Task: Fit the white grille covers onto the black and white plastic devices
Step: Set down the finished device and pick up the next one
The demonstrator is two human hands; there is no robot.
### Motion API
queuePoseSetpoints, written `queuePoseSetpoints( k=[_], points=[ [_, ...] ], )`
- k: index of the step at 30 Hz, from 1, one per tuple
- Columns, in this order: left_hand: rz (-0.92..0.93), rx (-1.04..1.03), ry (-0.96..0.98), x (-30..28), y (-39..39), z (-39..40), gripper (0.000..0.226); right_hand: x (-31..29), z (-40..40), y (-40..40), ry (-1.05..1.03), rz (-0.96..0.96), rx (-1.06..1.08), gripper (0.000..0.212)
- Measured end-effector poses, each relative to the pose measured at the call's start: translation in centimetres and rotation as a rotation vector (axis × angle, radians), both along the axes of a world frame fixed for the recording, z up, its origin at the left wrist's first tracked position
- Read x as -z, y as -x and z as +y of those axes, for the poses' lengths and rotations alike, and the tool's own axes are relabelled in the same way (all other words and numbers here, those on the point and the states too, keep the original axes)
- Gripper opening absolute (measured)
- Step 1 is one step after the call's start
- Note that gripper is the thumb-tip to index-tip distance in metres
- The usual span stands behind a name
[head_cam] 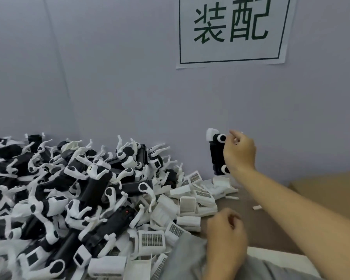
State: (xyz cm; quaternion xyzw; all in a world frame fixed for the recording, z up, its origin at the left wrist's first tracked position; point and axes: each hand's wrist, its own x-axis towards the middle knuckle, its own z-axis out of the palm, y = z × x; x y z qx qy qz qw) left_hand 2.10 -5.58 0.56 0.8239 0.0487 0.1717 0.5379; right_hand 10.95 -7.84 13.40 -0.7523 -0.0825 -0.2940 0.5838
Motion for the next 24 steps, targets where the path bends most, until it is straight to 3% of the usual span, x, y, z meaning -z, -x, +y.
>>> queuePoseSetpoints(
  k=[4,7,9,11,14,20,24],
  points=[
    [-0.125,-0.14,0.195,-1.2,2.5,1.2,0.021,1.0,-5.1,3.0,-0.227,0.299,-0.039,0.023],
    [-0.136,-0.094,0.465,-2.2,3.1,0.3,0.02,3.2,-7.5,6.4,-0.428,0.546,-0.241,0.02],
    [-0.097,0.021,0.544,-2.7,3.4,0.8,0.03,4.5,-7.9,8.3,-0.481,0.605,-0.316,0.017],
    [-0.046,0.177,0.541,-2.9,3.9,0.3,0.036,5.6,-7.6,9.4,-0.54,0.614,-0.381,0.022],
    [-0.009,0.237,0.515,-2.7,3.8,0.1,0.018,7.1,-6.7,9.4,-0.59,0.535,-0.386,0.028],
    [-0.029,0.132,0.526,-2.1,2.8,0.4,0.011,9.1,-5.6,9.2,-0.432,0.368,-0.208,0.028],
    [-0.122,-0.093,0.718,-2.2,2.3,1.6,0.013,10.6,-5.2,10.0,-0.109,0.253,-0.218,0.022]
  ],
)
